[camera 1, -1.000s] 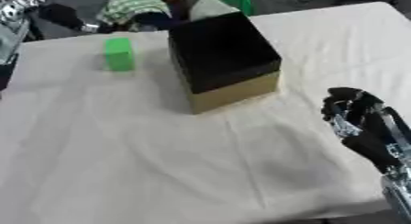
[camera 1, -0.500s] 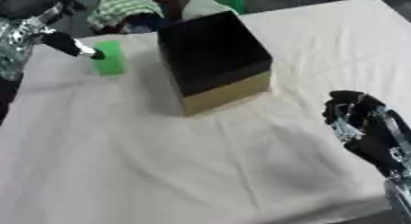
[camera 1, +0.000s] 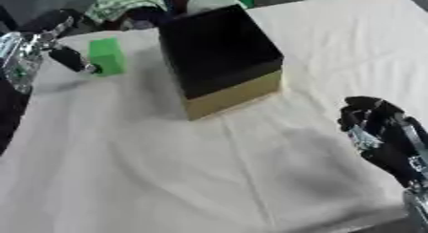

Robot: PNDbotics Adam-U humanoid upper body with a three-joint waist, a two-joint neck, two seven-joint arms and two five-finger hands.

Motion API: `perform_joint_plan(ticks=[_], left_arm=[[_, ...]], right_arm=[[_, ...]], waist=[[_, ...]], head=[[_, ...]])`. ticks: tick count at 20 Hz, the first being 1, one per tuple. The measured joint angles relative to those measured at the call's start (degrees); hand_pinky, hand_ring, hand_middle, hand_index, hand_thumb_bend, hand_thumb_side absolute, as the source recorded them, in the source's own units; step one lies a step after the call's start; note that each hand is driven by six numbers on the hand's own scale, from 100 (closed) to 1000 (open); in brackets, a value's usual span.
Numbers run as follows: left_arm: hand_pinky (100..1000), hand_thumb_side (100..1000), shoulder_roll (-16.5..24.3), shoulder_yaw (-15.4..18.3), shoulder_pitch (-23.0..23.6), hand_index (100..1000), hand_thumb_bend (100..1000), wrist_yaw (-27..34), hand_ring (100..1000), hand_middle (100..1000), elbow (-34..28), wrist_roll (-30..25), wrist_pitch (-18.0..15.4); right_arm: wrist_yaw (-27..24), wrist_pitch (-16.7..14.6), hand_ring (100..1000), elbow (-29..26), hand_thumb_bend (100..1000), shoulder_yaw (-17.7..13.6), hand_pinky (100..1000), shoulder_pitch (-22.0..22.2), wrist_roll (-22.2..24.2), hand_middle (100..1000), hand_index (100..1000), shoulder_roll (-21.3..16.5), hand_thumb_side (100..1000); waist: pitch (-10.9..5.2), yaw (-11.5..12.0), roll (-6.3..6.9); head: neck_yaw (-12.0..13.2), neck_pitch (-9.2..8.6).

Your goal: Pick up objects on the table and place them in the box.

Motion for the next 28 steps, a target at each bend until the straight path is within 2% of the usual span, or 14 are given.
perform_joint_plan(ticks=[6, 11, 15, 16, 17, 18, 23, 28], left_arm=[[832, 102, -0.98, 0.2, 0.03, 831, 631, -1.09, 804, 782, 0.5, 0.37, -0.19], [809, 100, -1.38, 0.2, 0.1, 808, 617, -1.69, 765, 740, 0.79, 0.79, 0.22], [713, 100, -1.42, 0.24, 0.16, 724, 584, -2.29, 571, 517, 0.75, 1.7, 0.74], [668, 100, -1.42, 0.3, 0.16, 679, 561, -2.43, 505, 440, 0.68, 2.27, 0.94], [664, 100, -1.5, 0.32, 0.23, 675, 559, -2.62, 500, 431, 0.5, 2.92, 1.18], [632, 100, -1.68, 0.32, 0.39, 630, 541, -2.74, 460, 366, 0.28, 3.67, 1.42], [611, 100, -1.94, 0.08, 0.65, 597, 505, -1.27, 442, 338, -2.04, 7.71, 1.82], [607, 100, -1.93, -2.21, 0.65, 594, 484, 4.26, 441, 335, -7.37, 9.28, 0.64]], right_arm=[[0.03, 0.0, 624, -0.02, 214, 0.0, 604, -0.28, 0.0, 622, 761, 0.0, 370], [0.03, 0.0, 624, -0.03, 214, 0.0, 603, -0.61, 0.0, 622, 761, 0.0, 370], [0.04, 0.0, 624, -0.04, 214, 0.0, 603, -0.66, 0.0, 622, 761, 0.0, 369], [0.04, 0.0, 624, -0.04, 213, 0.0, 603, -0.66, 0.0, 622, 761, 0.0, 368], [0.04, 0.0, 624, -0.04, 213, 0.0, 603, -0.66, -0.01, 622, 761, 0.0, 368], [0.04, 0.0, 624, -0.04, 213, 0.0, 603, -0.66, -0.01, 622, 761, 0.0, 367], [0.04, 0.01, 624, -0.04, 212, 0.0, 603, -0.56, -0.02, 622, 761, 0.0, 363], [0.02, 0.02, 624, -0.04, 210, -0.01, 603, -0.06, -0.04, 622, 761, 0.0, 355]], waist=[[0.86, -0.63, 0.04], [1.12, -0.78, 0.06], [1.21, -0.75, 0.09], [1.21, -0.72, 0.09], [1.21, -0.63, 0.07], [1.21, -0.46, 0.03], [0.47, 0.76, -0.52], [-0.93, 2.41, -0.8]], head=[[0.0, -0.49], [0.01, -0.51], [0.01, -0.52], [0.01, -0.52], [0.01, -0.52], [0.01, -0.52], [-0.05, -0.49], [-0.2, -0.42]])
